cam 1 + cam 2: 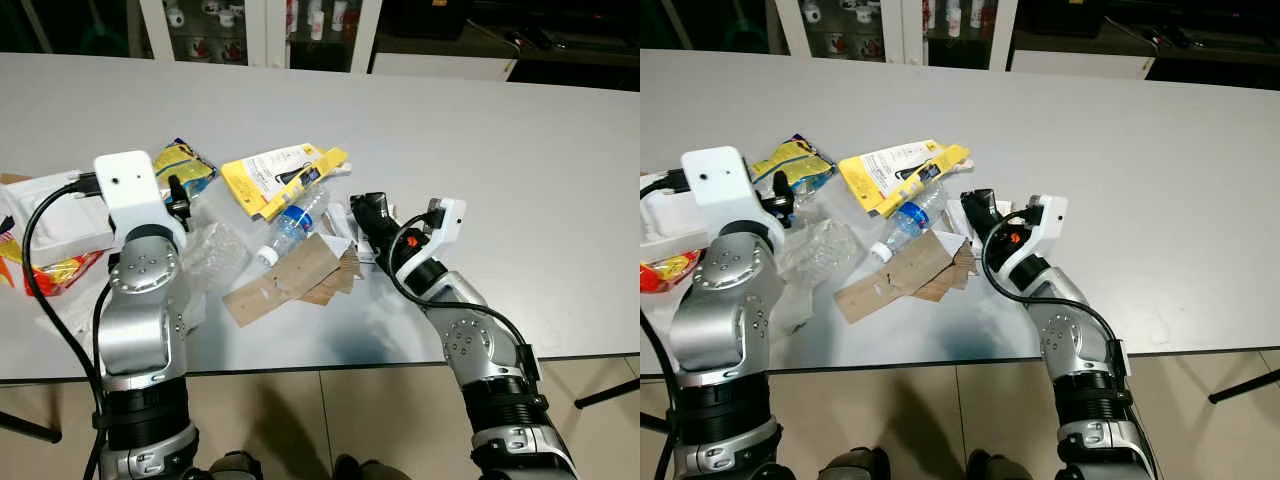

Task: Picking trash to rubbish bin

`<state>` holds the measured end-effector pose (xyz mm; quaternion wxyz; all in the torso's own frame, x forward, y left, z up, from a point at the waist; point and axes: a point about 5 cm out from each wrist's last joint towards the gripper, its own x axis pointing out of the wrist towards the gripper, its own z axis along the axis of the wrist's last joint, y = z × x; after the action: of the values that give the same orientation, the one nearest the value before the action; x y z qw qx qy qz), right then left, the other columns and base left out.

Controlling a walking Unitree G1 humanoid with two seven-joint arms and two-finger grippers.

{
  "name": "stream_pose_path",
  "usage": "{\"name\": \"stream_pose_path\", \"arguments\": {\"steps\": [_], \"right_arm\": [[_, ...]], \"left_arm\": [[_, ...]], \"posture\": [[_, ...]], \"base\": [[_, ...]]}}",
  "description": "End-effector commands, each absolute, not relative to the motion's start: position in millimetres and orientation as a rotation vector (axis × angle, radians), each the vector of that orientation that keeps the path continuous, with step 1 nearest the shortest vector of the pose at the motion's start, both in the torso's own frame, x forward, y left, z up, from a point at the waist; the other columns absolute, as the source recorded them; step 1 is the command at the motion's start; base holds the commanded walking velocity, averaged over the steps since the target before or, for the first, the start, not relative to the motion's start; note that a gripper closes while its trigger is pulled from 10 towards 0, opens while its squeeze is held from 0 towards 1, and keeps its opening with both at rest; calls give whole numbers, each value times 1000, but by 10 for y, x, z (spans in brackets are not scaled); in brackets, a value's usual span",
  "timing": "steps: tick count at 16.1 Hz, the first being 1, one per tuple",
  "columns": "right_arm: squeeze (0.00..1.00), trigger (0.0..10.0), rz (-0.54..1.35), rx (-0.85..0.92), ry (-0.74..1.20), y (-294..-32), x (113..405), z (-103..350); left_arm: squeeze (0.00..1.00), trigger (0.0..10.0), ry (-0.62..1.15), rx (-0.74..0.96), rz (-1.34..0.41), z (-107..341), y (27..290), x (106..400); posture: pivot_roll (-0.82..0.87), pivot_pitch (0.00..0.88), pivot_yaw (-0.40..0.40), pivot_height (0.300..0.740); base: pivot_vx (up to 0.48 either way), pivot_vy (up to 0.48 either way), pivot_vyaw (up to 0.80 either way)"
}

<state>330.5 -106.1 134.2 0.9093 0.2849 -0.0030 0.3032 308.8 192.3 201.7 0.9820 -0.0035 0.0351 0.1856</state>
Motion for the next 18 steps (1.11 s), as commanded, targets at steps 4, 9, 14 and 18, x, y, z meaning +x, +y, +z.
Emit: {"name": "stream_pose_path", "arguments": {"steps": [4, 9, 14, 18], "right_arm": [[0, 10000, 667, 582, -17, -1078, 3293, 1385], [0, 10000, 877, 464, -39, -1042, 3167, 1494], [0, 10000, 1072, 362, -1, -1085, 3016, 1485], [0, 10000, 1147, 348, 9, -1113, 2958, 1490]], "left_arm": [[0, 10000, 120, -102, 354, 2034, 1833, 3055], [0, 10000, 152, -107, 262, 1987, 1679, 2996], [0, 10000, 165, -89, 261, 2016, 1662, 2984], [0, 10000, 182, -79, 268, 2061, 1659, 2972]], "posture": [[70, 94, -65, 740], [60, 88, -64, 740], [58, 75, -61, 740], [61, 69, -57, 740]], "base": [[0, 0, 0], [0, 0, 0], [0, 0, 0], [0, 0, 0]]}}
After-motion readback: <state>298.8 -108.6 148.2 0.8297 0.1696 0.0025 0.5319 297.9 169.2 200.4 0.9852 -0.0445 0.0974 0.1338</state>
